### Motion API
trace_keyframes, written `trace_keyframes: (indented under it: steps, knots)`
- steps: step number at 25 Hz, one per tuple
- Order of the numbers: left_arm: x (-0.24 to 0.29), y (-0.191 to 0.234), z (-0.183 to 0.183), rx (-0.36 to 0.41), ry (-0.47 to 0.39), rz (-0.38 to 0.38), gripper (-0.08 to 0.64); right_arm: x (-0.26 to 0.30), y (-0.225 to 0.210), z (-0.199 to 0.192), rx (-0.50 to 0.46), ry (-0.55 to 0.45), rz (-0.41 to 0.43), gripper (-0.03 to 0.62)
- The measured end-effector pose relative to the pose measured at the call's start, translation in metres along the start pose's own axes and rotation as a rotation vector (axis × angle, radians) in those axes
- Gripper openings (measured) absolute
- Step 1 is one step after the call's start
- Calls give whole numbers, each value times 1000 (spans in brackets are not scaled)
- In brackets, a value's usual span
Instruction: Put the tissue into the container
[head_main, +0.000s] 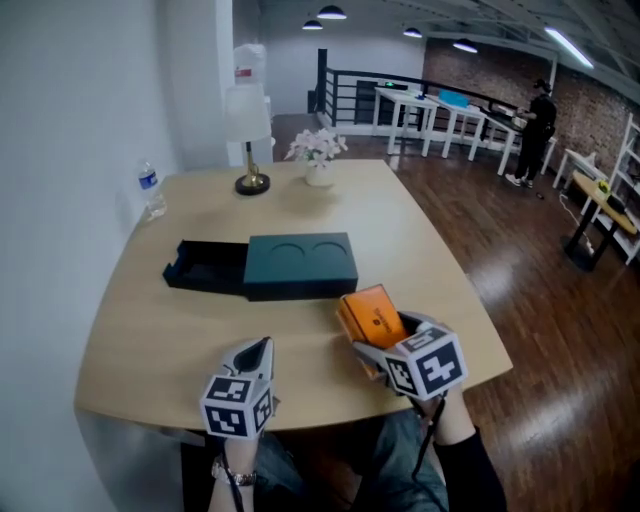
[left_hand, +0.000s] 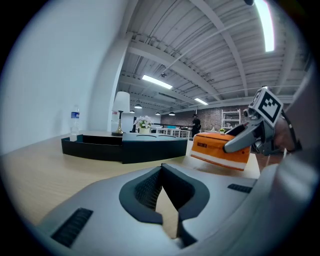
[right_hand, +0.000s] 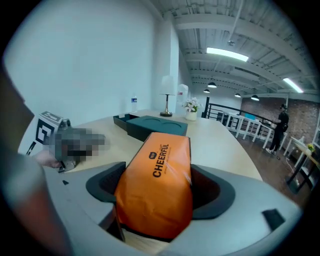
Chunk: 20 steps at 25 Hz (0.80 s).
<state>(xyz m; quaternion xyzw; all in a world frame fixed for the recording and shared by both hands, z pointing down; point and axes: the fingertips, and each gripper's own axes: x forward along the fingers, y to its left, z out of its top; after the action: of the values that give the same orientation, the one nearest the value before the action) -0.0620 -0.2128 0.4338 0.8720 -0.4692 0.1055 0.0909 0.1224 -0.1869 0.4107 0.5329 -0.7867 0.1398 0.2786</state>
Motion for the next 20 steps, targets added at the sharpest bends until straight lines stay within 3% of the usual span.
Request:
trace_keyframes:
  steps: [8, 20]
  knots:
    - [6, -14, -11, 80, 103, -80, -5, -4, 54, 90, -237, -107, 236, 408]
    - [8, -19, -12, 91, 122, -95, -5, 89, 164, 217, -537, -165, 469, 408]
